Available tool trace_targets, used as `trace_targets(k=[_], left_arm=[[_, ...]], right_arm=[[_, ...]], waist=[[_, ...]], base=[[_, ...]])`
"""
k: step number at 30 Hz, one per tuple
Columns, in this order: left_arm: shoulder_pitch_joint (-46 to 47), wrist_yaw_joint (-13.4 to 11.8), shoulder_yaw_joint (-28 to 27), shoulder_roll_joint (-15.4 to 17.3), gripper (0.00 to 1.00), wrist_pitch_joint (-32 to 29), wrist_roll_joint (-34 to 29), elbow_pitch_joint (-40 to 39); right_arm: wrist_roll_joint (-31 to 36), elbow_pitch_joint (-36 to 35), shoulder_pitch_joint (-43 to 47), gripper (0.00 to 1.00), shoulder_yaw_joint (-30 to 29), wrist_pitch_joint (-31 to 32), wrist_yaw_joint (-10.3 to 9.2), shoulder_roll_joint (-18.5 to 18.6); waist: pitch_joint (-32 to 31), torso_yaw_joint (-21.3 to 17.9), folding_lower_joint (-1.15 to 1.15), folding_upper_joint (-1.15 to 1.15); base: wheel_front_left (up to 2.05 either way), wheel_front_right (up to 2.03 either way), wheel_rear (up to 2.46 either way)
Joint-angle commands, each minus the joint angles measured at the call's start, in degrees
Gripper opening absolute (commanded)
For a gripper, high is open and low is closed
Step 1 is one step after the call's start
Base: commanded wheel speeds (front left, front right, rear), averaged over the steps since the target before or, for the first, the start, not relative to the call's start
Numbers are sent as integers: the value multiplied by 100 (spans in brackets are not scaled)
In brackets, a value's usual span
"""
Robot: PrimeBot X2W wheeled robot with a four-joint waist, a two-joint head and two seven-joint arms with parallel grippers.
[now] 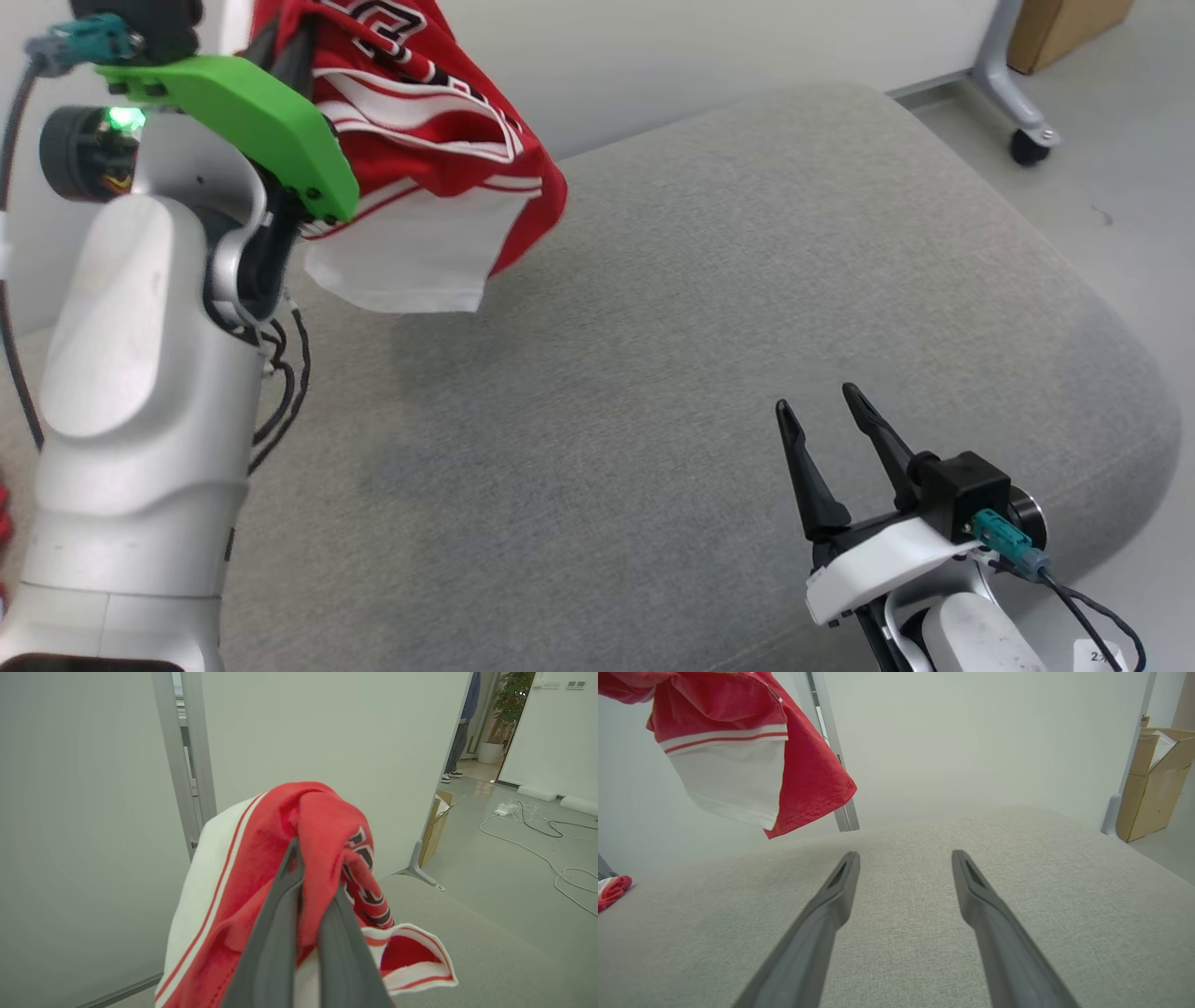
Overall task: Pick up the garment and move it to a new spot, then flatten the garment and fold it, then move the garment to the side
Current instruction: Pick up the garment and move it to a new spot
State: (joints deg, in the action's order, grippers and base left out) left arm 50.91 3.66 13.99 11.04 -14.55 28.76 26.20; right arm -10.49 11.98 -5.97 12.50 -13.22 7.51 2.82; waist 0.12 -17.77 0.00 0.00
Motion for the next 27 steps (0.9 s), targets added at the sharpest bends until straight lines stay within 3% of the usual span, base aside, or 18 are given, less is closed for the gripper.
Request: trace_targets(k=[1,7,13,14,16,21,27], left_arm=[[-195,-26,64,-31,0,13,5,-41],[-939,-79,359,-323,0,160,-9,167],[-1415,-100,824,-452,0,531,-366,962],[-1440,-123,870,-467,8,605,-383,1110],[-1476,-114,984,-486,100,724,-510,1444],[-1507,-2,997,-616,100,1181,-373,1895],[-1733,185,891,-722,100,2271,-77,1617]], right_arm=[[-38,22,-37,100,-2,-39,-4,12],[-77,73,-44,100,-68,-91,-5,8],[-79,105,-82,100,-49,-111,-5,5],[-88,101,-93,100,-40,-113,-5,6],[-103,96,-109,100,-27,-117,-5,6],[-88,132,-45,100,-66,-123,-5,8],[13,124,55,100,-270,-116,-5,9]], waist=[[235,-903,0,0],[335,-1066,0,0],[429,-938,0,0],[443,-905,0,0],[458,-824,0,0],[444,-506,0,0],[317,5,0,0]], base=[[0,0,0],[0,0,0],[0,0,0],[0,0,0],[0,0,0],[0,0,0],[0,0,0]])
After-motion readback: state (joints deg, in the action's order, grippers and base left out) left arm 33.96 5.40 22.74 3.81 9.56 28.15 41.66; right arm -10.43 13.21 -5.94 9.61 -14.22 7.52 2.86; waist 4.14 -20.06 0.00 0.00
